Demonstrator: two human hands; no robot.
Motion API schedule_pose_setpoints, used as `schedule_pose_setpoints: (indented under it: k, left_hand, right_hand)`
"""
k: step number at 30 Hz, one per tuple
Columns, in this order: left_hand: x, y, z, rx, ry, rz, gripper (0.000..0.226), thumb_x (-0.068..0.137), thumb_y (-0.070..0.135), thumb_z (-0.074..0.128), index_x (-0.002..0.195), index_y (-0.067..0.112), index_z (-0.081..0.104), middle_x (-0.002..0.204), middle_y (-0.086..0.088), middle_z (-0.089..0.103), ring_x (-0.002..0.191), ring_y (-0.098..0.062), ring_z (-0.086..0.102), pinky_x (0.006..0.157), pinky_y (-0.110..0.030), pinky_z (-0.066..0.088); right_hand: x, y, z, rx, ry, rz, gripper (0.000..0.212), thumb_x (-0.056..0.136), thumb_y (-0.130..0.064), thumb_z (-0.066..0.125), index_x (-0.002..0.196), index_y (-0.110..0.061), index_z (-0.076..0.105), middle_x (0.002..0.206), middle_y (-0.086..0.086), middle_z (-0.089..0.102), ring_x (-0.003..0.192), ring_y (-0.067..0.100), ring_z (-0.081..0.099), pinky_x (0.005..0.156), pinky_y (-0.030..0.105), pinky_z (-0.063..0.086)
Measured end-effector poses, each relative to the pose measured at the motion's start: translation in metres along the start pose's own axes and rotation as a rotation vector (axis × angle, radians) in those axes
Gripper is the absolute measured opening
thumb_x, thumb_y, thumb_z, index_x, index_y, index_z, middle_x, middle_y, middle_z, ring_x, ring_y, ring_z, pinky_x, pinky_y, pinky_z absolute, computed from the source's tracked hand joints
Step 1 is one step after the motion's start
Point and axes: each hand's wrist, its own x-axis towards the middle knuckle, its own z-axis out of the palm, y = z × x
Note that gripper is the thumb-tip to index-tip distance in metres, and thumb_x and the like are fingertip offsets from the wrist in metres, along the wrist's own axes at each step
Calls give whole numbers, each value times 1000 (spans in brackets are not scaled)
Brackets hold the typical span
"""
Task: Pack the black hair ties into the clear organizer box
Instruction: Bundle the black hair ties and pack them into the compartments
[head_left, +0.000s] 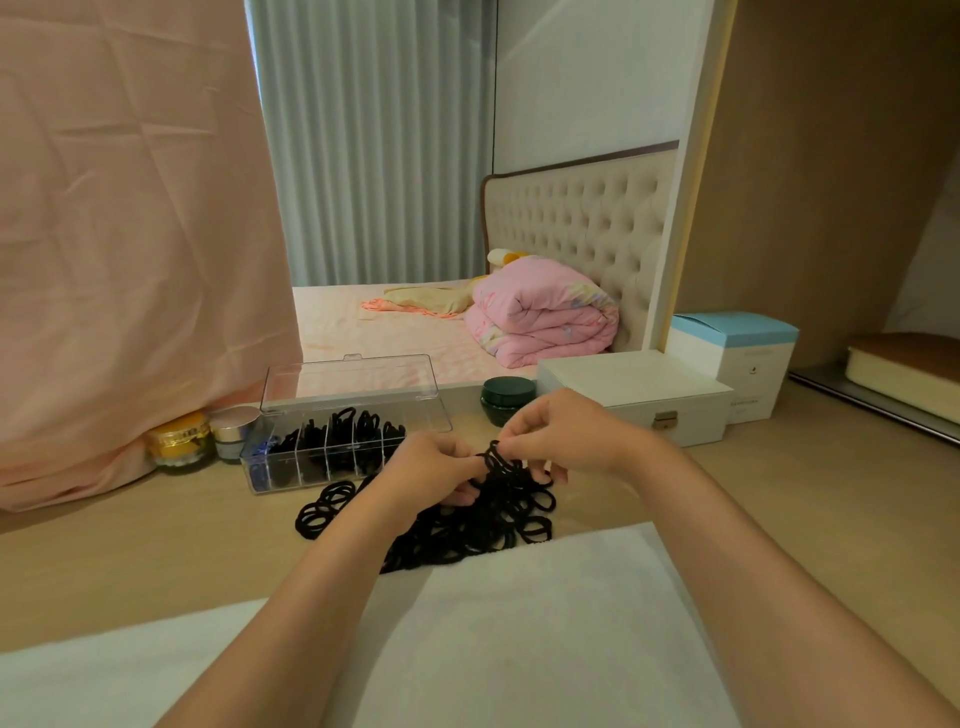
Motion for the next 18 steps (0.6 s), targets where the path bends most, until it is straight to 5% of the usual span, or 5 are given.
schedule_pose_setpoints:
  k: [3,6,11,15,18]
  left_hand:
    - [-3,4,-3,-258,-127,-73,19,94,13,67,107,0,70,83,-10,74,76,-17,72,86,-34,60]
    - [-3,6,-7,-437,-167,-88,24,99,13,56,112,-5,65,92,-16,73,83,-25,71,83,-37,60]
    - [2,0,-11,-135,-96,-2,17,91,16,72,106,11,76,101,-8,78,92,-18,76,89,-35,61]
    - [6,-3,-17,-33,15,11,14,90,9,71,101,15,77,101,-6,77,91,-17,76,85,-32,62]
    - [9,-4,-23,38,69,27,14,90,11,72,101,17,77,101,-2,76,91,-16,75,86,-32,62]
  right_hand:
    - [12,3,13,21,58,8,9,90,-23,74,87,-15,78,72,14,73,58,15,60,54,31,50]
    - [23,7,21,28,135,24,8,86,-22,77,81,-16,78,64,9,68,54,14,58,51,30,48]
    - [32,11,23,52,170,1,13,90,-26,74,85,-15,78,69,-1,74,48,4,58,44,18,43]
    - [40,28,18,-148,237,43,19,95,-26,64,93,-15,79,93,-3,77,75,11,69,69,24,54]
    - [42,38,21,-355,48,204,28,91,-24,61,109,-10,77,111,8,74,103,24,69,94,40,57]
